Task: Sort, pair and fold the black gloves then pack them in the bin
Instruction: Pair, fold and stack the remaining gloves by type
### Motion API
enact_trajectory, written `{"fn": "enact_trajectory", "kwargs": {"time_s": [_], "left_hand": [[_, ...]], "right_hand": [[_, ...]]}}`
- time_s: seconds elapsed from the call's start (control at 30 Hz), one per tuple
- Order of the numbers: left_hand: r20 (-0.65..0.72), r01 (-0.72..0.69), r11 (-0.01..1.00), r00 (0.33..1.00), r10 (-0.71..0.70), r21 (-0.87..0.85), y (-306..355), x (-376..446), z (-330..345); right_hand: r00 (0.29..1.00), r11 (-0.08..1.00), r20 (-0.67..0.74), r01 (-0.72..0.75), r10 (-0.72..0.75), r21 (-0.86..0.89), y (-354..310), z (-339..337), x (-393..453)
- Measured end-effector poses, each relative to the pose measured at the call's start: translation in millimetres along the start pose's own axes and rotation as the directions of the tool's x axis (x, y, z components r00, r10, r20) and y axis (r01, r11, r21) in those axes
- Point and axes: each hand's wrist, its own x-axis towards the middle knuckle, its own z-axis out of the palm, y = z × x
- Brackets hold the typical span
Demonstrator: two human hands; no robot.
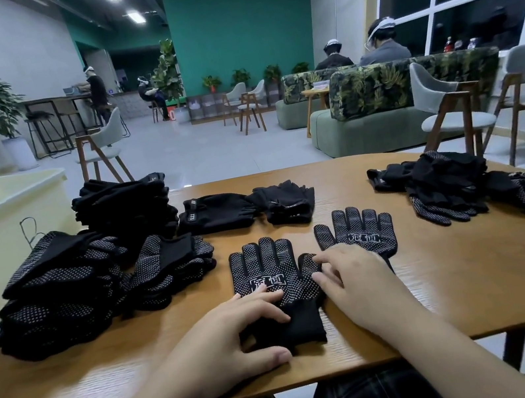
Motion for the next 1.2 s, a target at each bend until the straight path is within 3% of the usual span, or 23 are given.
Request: {"fn": "enact_trajectory", "kwargs": {"time_s": [0.23, 0.4, 0.67, 0.87, 1.03, 1.2], "left_hand": [[-0.036, 0.005, 1.000, 0.999, -0.006, -0.029, -5, 0, 4], [-0.048, -0.003, 0.998, 0.999, 0.000, -0.060, -7, 0, 5], [-0.068, -0.019, 0.997, 0.998, 0.014, -0.075, -9, 0, 6], [-0.092, -0.029, 0.996, 0.996, 0.021, -0.086, -6, 0, 6], [-0.158, -0.072, 0.997, 0.985, 0.067, -0.023, -4, 1, 5], [-0.175, -0.183, 0.977, 0.964, 0.200, 0.109, -1, 2, 5]], "right_hand": [[0.971, 0.999, 0.238, -0.005, 0.013, -0.034, -3, 0, -4], [0.950, 0.998, 0.311, -0.017, 0.034, -0.057, -4, -1, -3], [0.969, 0.998, 0.248, -0.006, 0.022, -0.062, -5, -3, -5], [0.955, 0.999, 0.294, -0.028, 0.032, -0.017, -1, 2, -1], [0.981, 0.959, 0.084, 0.153, -0.177, 0.241, -3, 0, -5], [0.939, 0.908, 0.116, 0.273, -0.323, 0.317, -4, -2, -12]]}}
